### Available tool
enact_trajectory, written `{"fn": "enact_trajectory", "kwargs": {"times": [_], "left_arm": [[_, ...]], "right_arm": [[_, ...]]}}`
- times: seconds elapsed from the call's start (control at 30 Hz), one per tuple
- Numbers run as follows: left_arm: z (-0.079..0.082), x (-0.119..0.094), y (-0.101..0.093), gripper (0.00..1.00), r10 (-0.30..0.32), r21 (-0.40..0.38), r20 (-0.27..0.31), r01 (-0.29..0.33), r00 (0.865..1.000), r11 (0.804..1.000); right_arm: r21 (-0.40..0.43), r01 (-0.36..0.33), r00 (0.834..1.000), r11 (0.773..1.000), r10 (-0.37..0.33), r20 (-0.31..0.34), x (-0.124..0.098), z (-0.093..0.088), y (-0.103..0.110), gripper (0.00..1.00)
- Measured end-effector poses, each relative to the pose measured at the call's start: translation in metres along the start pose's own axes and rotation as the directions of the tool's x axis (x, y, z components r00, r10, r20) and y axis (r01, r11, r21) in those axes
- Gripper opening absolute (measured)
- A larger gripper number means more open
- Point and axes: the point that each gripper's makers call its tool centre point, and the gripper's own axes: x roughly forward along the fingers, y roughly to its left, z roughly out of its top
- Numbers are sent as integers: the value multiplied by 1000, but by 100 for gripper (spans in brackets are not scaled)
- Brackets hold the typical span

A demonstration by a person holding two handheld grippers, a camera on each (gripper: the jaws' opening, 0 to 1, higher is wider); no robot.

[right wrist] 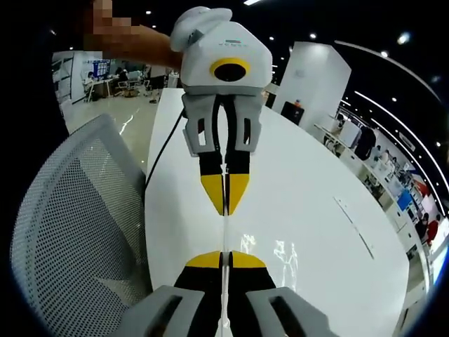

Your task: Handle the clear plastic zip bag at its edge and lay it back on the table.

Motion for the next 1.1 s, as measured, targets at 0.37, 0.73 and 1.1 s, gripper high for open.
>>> {"fn": "enact_trajectory", "kwargs": {"times": [0.37,0.73,1.1], "left_arm": [[10,9,-2,0,-8,15,-2,8,1000,1000],[14,15,0,0,-7,-14,1,7,1000,1000],[13,13,-3,0,-10,-30,14,10,1000,1000]], "right_arm": [[6,-8,1000,1000,8,-3,5,0,1,0],[16,-3,1000,1000,3,-4,4,-3,-1,0],[20,-5,1000,1000,5,24,4,-1,1,0]]}}
